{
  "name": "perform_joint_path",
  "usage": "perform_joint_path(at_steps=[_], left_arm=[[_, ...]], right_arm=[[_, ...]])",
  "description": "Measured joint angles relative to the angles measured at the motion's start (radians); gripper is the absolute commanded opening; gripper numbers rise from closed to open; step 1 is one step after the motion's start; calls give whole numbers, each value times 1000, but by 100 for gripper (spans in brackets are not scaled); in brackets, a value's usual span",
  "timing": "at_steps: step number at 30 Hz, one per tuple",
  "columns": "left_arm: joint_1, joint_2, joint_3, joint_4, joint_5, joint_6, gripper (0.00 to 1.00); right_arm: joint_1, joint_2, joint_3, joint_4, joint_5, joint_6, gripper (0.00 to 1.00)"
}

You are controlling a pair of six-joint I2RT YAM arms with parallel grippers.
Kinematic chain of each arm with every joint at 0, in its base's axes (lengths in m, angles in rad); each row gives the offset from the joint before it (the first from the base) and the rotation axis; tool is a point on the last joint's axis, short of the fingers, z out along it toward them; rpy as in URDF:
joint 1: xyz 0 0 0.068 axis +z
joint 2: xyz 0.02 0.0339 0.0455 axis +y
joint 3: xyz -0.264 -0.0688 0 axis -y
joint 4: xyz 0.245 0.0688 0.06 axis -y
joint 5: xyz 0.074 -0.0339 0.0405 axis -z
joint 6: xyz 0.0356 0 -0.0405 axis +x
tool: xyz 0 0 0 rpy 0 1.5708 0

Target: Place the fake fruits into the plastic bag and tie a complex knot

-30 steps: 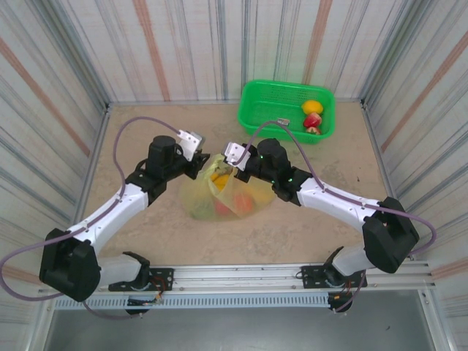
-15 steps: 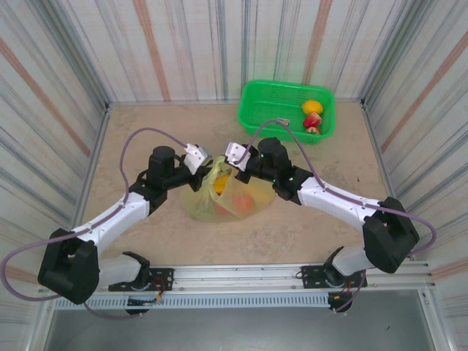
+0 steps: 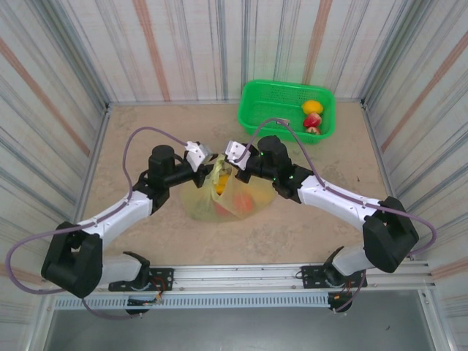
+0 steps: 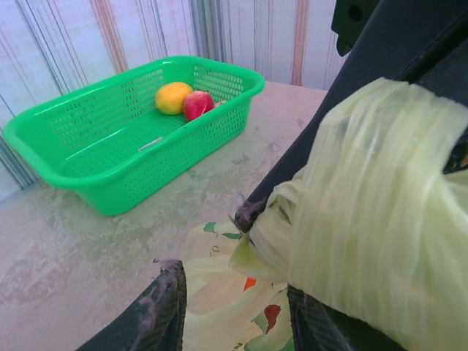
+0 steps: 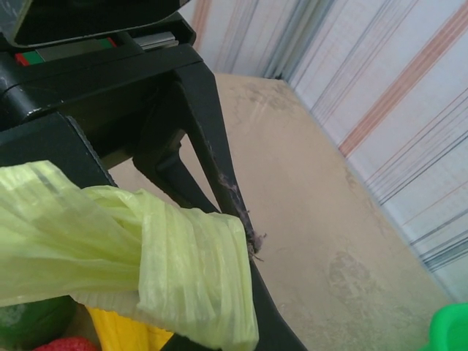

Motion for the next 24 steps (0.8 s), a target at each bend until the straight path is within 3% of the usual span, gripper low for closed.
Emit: perform_joint_path(at_steps=[14,24], left_arm=[[16,53,8,6,-131,-8,40],[28,110,39,19,-144,-22,44]], right_arm=[[0,1,0,-5,-18,3,0],[-6,0,2,-33,-41,3,0]])
